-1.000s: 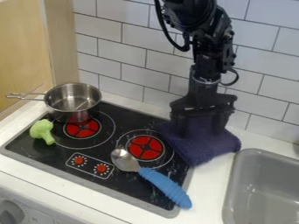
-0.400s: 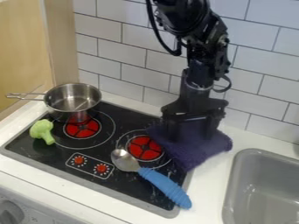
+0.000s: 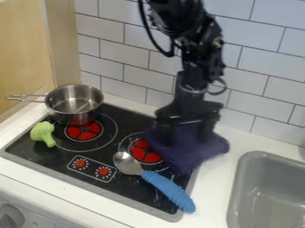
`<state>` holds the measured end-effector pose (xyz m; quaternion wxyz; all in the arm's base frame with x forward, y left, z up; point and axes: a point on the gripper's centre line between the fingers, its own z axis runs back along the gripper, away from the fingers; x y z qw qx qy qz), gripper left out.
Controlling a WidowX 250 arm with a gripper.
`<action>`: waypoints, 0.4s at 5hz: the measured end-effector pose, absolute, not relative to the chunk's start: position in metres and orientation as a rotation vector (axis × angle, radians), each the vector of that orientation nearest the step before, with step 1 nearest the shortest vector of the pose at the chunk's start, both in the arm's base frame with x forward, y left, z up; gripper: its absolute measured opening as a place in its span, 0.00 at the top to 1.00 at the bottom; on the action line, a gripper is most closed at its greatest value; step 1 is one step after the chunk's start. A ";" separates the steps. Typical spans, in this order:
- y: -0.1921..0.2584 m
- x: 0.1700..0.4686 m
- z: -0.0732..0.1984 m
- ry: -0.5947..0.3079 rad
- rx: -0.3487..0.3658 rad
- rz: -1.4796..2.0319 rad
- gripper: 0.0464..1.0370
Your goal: Move purple towel from the top right to center of stove
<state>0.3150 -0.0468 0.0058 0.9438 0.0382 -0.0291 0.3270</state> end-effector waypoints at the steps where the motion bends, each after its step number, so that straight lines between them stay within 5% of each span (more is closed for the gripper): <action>1: -0.023 0.314 0.006 -0.053 0.074 0.723 0.04; 2: -0.003 0.315 0.006 -0.050 0.071 0.756 0.04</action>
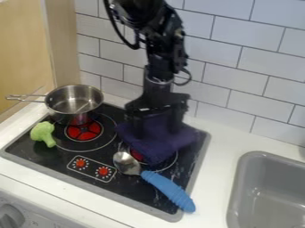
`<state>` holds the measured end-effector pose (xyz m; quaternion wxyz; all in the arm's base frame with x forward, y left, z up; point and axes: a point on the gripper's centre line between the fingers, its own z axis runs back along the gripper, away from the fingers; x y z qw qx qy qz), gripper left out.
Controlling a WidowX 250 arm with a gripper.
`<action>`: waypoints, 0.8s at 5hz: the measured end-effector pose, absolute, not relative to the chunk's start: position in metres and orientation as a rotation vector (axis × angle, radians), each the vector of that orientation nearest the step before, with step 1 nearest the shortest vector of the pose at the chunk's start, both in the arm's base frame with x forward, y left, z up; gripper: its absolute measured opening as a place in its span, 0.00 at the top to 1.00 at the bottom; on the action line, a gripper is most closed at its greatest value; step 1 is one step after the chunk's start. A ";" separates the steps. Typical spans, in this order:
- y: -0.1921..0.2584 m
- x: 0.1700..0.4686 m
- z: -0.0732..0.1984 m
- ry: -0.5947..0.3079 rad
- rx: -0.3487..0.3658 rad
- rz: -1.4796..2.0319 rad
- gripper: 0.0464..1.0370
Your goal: Move purple towel from the top right to center of stove
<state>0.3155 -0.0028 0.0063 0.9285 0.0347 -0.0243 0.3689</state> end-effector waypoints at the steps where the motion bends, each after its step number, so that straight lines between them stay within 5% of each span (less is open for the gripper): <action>1: 0.016 0.309 0.007 -0.044 0.074 0.795 0.04; 4: 0.041 0.283 0.010 -0.048 0.077 0.871 0.04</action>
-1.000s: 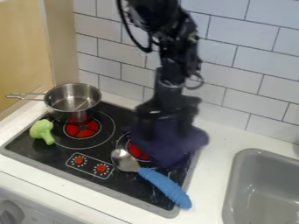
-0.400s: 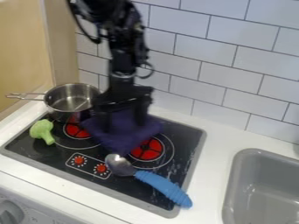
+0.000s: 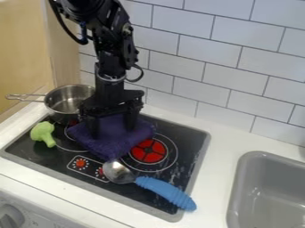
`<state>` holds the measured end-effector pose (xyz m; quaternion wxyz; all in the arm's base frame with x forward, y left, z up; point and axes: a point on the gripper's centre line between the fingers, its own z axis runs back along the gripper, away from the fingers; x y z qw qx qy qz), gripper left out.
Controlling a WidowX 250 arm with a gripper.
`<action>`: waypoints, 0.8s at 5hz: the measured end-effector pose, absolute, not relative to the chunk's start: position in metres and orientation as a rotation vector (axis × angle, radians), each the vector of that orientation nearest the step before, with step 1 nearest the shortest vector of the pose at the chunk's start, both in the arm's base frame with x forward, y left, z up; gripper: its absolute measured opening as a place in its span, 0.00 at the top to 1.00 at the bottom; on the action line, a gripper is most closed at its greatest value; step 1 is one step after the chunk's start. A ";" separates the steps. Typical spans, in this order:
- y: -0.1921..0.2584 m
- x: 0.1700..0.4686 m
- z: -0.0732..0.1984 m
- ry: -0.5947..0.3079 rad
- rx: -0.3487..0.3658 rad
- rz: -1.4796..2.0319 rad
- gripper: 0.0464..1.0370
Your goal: Move purple towel from the top right to center of stove
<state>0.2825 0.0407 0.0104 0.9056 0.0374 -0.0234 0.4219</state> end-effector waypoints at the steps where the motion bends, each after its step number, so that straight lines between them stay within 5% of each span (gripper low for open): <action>1: 0.041 0.283 0.011 -0.051 0.076 0.874 0.04; 4: 0.036 0.283 0.036 -0.141 0.010 0.876 0.04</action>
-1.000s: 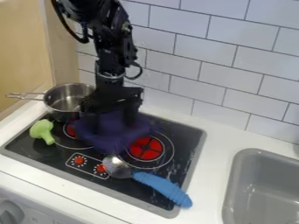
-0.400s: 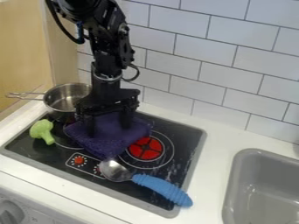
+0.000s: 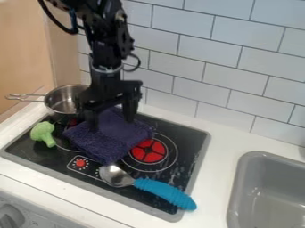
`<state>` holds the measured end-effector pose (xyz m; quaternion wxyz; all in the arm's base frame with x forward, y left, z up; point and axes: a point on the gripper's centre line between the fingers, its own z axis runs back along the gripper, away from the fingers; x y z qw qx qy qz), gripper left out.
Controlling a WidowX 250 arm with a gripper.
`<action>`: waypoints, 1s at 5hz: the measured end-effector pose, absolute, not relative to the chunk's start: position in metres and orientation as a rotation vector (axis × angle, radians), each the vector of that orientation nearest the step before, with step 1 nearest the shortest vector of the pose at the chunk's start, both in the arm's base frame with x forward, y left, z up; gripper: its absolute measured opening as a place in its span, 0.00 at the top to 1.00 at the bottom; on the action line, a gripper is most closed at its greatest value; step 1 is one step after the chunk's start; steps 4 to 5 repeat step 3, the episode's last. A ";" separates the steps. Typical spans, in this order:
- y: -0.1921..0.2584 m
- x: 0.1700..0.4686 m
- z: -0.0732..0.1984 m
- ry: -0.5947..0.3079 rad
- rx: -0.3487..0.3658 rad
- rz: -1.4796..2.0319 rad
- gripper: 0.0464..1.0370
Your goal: Move purple towel from the top right to center of stove
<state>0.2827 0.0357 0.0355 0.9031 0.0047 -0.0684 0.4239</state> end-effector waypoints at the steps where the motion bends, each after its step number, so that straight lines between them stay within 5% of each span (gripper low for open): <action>1: 0.036 0.280 0.045 -0.172 0.003 0.870 0.04; 5: 0.039 0.278 0.064 -0.217 0.012 0.864 0.04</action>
